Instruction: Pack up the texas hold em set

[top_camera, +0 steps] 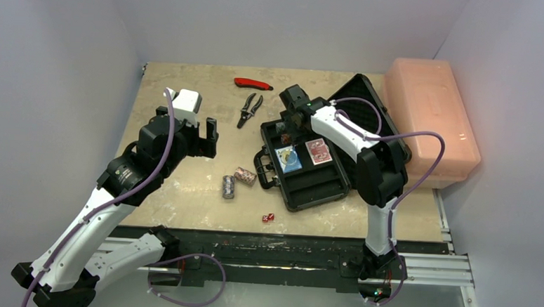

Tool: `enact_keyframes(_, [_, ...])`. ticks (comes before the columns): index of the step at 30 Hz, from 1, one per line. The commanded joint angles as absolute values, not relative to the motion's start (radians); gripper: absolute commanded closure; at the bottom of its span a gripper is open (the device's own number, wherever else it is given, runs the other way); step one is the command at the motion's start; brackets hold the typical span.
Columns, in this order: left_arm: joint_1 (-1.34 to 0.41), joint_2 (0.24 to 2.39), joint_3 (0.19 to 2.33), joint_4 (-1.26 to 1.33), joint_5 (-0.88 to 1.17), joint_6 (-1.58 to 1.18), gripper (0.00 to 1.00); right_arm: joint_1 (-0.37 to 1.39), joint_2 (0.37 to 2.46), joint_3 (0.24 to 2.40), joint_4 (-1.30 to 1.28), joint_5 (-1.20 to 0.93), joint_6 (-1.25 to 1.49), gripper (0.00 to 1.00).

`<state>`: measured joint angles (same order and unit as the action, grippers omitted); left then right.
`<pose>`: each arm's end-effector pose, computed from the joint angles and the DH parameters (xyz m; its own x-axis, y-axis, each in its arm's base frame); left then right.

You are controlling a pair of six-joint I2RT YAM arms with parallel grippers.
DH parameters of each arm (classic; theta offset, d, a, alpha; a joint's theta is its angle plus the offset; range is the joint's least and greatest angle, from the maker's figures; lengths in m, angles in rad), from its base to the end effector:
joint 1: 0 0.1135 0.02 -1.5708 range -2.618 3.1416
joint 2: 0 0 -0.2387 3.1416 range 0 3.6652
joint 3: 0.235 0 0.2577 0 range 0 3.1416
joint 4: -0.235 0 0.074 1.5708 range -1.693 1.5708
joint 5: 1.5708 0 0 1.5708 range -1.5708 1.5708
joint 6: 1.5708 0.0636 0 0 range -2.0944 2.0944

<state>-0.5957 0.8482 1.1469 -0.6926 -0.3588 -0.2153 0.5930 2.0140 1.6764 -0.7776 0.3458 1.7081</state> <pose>0.1841 -0.0978 0.3724 -0.3652 0.0059 -0.9309 0.1832 0.9809 -0.0656 0.3749 0.2267 0.1826 -0.2964 0.9241 -0.2413 0.7927 0.3789 0.4775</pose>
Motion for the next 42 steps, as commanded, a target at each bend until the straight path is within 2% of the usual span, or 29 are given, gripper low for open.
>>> enact_keyframes(1, [-0.589,0.836,1.152,-0.659,-0.357,-0.196,0.13,0.58,1.939,1.676,-0.776,0.418,1.707,0.28])
enact_keyframes(13, [-0.588,0.831,1.152,-0.659,-0.359,-0.198,0.13,0.575,1.897,1.666,-0.811,0.479,1.711,0.28])
enact_keyframes(18, [-0.589,0.829,1.152,-0.658,-0.359,-0.196,0.13,0.575,1.87,1.654,-0.779,0.505,1.645,0.25])
enact_keyframes(21, [-0.589,0.826,1.152,-0.658,-0.359,-0.196,0.13,0.575,1.832,1.619,-0.713,0.509,1.569,0.21])
enact_keyframes(24, [-0.589,0.824,1.152,-0.66,-0.36,-0.196,0.13,0.574,1.781,1.578,-0.647,0.507,1.494,0.03])
enact_keyframes(25, [-0.589,0.825,1.153,-0.661,-0.362,-0.196,0.13,0.575,1.766,1.569,-0.633,0.509,1.467,0.01])
enact_keyframes(31, [-0.589,0.818,1.155,-0.664,-0.362,-0.197,0.13,0.574,1.678,1.519,-0.582,0.527,1.325,0.01])
enact_keyframes(36, [-0.589,0.819,1.155,-0.665,-0.362,-0.196,0.12,0.575,1.592,1.451,-0.46,0.489,1.084,0.01])
enact_keyframes(42, [-0.589,0.824,1.158,-0.667,-0.352,-0.197,0.13,0.575,1.474,1.385,-0.436,0.488,0.809,0.01])
